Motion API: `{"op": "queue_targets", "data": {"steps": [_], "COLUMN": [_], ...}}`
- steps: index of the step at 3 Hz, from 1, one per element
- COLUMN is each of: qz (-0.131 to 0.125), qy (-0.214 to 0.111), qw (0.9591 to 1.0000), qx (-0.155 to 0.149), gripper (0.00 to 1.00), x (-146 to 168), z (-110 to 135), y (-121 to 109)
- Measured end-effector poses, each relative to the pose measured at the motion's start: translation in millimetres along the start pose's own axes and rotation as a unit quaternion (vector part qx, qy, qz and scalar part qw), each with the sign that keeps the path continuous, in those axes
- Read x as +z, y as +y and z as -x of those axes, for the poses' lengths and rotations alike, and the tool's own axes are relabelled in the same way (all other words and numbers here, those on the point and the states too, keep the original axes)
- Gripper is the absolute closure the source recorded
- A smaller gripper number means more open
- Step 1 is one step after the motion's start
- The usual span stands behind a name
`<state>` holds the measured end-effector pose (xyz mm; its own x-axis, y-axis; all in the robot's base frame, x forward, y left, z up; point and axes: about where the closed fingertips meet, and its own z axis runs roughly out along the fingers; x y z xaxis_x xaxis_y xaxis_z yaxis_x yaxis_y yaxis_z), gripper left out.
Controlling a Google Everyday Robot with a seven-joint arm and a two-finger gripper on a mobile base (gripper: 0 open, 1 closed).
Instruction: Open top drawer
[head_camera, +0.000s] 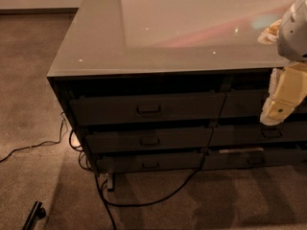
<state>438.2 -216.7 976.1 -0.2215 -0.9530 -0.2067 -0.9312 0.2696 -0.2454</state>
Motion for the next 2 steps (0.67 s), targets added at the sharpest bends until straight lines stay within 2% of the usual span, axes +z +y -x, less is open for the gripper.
{"op": "queue_targets", "data": {"steps": [1,2], "qz": [0.0,0.0], "qy": [0.0,-0.02], "qw": [1.0,0.9998], "qx": [0.0,-0.002], "gripper": [0.0,0.0], "x": [0.0,22.5], "z": [0.0,4.4], "y": [0.0,-8.8]}}
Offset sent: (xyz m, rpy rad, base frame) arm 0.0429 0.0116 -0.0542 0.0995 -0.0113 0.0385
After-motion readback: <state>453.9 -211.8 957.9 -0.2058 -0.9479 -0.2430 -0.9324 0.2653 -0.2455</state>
